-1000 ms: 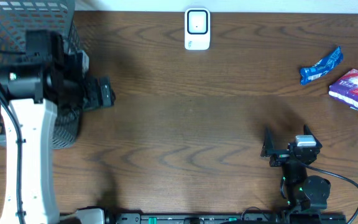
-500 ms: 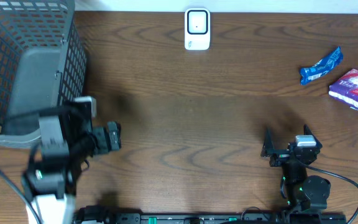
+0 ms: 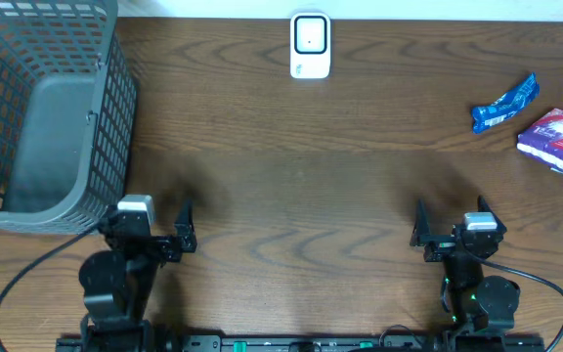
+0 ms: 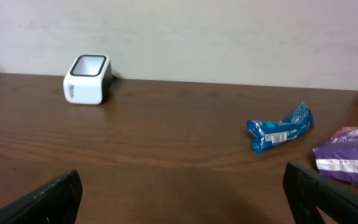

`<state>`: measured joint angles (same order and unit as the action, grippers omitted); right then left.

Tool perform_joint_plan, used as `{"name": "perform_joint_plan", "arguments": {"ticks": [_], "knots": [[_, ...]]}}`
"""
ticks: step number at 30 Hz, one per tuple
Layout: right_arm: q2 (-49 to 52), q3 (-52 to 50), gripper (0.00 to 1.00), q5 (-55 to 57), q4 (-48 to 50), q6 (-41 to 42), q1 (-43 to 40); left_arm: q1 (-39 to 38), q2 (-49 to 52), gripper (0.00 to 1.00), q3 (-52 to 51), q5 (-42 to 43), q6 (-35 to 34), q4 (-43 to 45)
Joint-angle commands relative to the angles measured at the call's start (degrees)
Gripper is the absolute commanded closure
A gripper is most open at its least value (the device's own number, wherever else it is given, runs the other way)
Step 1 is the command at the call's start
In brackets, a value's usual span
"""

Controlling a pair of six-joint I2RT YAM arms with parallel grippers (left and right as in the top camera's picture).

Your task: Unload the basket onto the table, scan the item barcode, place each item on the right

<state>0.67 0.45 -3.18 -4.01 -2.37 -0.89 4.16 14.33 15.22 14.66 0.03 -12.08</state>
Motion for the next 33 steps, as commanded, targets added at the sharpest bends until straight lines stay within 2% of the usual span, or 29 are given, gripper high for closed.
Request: {"name": "perform_joint_plan", "arguments": {"ticks": [1, 5, 15, 23, 30, 33], "knots": [[-0.3, -0.1, 0.01, -0.3, -0.1, -0.2, 1.0, 0.0, -3.7, 0.02, -3.5, -0.2, 0.4, 3.9], [-0.3, -0.1, 0.01, -0.3, -0.1, -0.3, 1.0, 0.0, -7.9, 0.02, -7.7, -0.2, 0.4, 10.1], [-0.3, -0.1, 0.01, -0.3, -0.1, -0.3, 1.0, 0.0, -14.3, 0.02, -15.0, -0.7, 0.4, 19.0], [-0.3, -0.1, 0.01, -0.3, -0.1, -0.3, 1.0, 0.0, -14.3, 0.02, -15.0, -4.2, 0.4, 18.7], [-0.3, -0.1, 0.01, -0.3, -0.1, -0.3, 1.0, -1.4, -14.3, 0.02, -15.0, -9.9, 0.1, 8.0], [-0.3, -0.1, 0.01, -0.3, -0.1, -0.3, 1.0, -1.9, -14.3, 0.02, -15.0, -10.3, 0.2, 8.2]]}}
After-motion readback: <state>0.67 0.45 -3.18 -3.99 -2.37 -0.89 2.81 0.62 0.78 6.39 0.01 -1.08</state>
